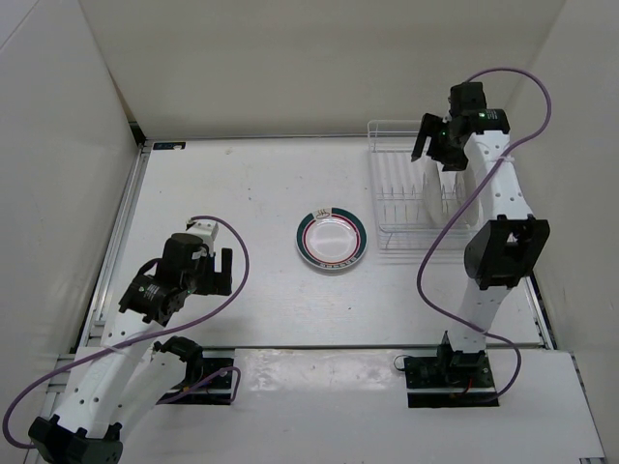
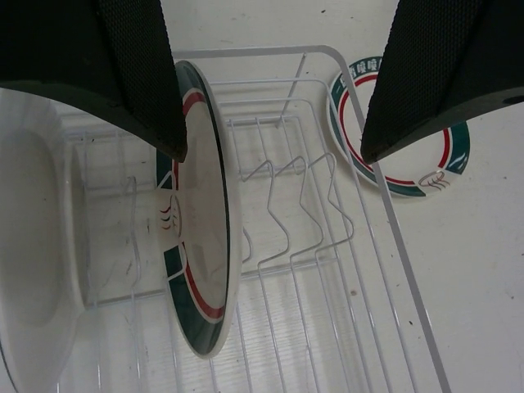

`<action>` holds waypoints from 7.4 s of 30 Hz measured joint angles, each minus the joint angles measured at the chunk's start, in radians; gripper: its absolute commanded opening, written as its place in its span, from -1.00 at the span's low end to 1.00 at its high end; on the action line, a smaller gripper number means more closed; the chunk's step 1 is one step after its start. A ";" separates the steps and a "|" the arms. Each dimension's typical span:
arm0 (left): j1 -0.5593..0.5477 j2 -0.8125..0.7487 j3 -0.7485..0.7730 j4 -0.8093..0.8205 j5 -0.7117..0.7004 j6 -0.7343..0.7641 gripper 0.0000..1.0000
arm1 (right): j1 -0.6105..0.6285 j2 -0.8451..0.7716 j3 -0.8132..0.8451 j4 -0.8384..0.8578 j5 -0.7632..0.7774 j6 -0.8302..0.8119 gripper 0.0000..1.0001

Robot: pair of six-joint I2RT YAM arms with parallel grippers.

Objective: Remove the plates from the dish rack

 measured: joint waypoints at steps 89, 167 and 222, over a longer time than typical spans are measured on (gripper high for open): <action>0.000 -0.004 0.000 0.000 -0.008 0.000 1.00 | 0.890 -0.023 -0.063 0.144 0.742 -0.393 -1.00; 0.000 0.000 0.000 -0.001 -0.023 -0.001 1.00 | 1.073 0.297 -0.284 0.222 0.834 -0.162 0.07; 0.000 -0.015 0.000 -0.004 -0.006 -0.001 1.00 | 0.484 -0.195 -0.184 0.088 0.230 -0.074 -0.02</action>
